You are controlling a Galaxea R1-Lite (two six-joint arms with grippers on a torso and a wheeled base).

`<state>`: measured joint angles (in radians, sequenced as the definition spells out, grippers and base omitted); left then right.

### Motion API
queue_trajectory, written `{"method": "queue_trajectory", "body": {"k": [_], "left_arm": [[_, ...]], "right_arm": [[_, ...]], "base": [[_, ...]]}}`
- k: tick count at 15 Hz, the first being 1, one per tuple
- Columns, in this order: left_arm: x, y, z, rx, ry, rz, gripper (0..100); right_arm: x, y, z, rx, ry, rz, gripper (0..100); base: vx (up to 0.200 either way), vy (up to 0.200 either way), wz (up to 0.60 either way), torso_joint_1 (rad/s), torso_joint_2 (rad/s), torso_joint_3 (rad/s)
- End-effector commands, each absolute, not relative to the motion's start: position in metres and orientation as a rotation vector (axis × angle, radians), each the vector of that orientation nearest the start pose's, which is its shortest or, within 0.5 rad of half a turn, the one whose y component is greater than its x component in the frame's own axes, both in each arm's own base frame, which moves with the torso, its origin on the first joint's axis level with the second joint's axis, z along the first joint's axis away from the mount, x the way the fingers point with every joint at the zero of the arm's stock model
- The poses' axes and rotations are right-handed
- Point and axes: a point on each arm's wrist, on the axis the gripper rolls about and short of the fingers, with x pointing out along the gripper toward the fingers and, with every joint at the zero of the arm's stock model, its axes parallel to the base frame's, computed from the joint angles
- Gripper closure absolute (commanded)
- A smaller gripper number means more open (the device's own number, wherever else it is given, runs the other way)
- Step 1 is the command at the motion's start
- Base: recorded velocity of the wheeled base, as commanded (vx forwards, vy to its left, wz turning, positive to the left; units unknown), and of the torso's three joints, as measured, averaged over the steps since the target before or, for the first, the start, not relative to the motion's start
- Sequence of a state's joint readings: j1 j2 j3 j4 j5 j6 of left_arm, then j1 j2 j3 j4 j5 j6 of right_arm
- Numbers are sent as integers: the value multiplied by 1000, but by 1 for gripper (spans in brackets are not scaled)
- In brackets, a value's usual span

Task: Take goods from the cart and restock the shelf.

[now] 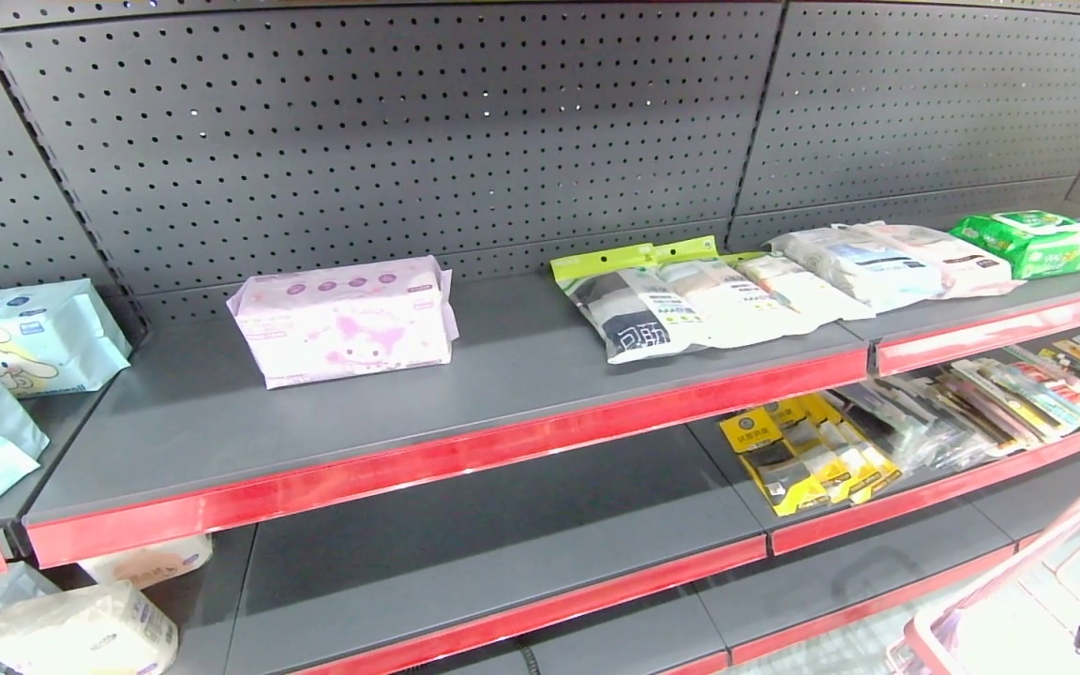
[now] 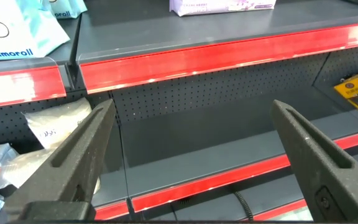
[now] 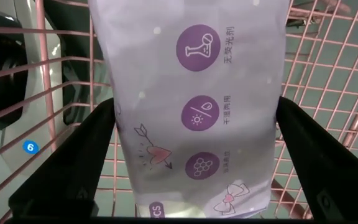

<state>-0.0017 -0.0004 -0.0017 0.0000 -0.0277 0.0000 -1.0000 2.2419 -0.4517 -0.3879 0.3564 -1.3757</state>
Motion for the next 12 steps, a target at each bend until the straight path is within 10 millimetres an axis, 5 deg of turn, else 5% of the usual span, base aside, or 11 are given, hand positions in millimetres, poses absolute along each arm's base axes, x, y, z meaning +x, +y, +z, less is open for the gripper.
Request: {"method": "queue_trajectory", "body": {"k": [1, 12], "left_arm": [[-23, -1, 76, 0, -3, -29, 0], [-23, -1, 76, 0, -3, -29, 0]], "right_arm": [[137, -199, -54, -314, 1157, 282, 0], [162, -184, -62, -245, 1142, 330, 0]], "base": [[0, 0, 0, 0, 0, 0], [0, 0, 0, 0, 0, 0]]}}
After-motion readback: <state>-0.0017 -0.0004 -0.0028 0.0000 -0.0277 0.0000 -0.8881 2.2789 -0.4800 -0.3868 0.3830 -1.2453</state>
